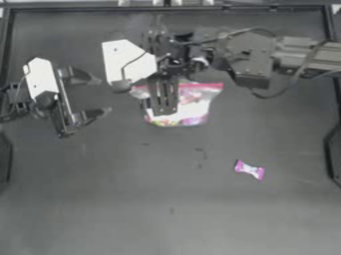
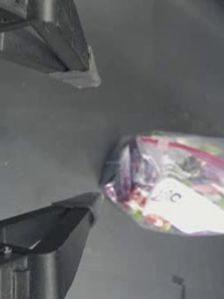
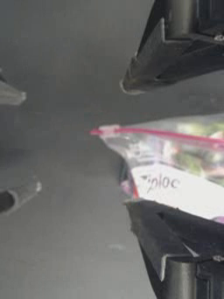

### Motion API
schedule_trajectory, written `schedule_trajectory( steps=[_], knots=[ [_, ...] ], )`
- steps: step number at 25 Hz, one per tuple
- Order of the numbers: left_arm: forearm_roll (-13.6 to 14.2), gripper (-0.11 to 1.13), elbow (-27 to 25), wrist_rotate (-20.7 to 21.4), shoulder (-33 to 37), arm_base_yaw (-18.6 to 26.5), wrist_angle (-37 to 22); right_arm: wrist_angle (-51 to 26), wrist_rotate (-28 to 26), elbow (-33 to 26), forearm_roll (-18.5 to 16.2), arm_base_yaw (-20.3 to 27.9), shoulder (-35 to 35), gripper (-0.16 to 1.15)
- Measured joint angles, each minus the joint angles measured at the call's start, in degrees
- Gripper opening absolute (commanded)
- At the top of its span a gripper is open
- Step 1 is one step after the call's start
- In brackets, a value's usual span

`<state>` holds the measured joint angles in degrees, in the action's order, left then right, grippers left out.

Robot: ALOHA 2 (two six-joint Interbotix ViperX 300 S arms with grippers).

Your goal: Put candy in bag

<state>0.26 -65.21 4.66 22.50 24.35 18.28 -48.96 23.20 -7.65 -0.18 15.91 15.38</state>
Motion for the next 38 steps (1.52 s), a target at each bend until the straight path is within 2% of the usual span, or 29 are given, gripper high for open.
schedule_trajectory(
  steps=[11,22,38],
  knots=[
    [0.0,1.01,-0.26,0.0,0.0,0.0,0.0,-0.97,0.88,-2.81,0.09,0.18,3.87,0.99],
    [0.0,1.01,-0.26,0.0,0.0,0.0,0.0,-1.49,0.97,-4.13,-1.85,0.88,5.89,0.99],
    [0.0,1.01,-0.26,0.0,-0.09,-0.09,0.0,-1.93,0.97,-5.45,-1.85,1.14,8.35,0.98]
  ],
)
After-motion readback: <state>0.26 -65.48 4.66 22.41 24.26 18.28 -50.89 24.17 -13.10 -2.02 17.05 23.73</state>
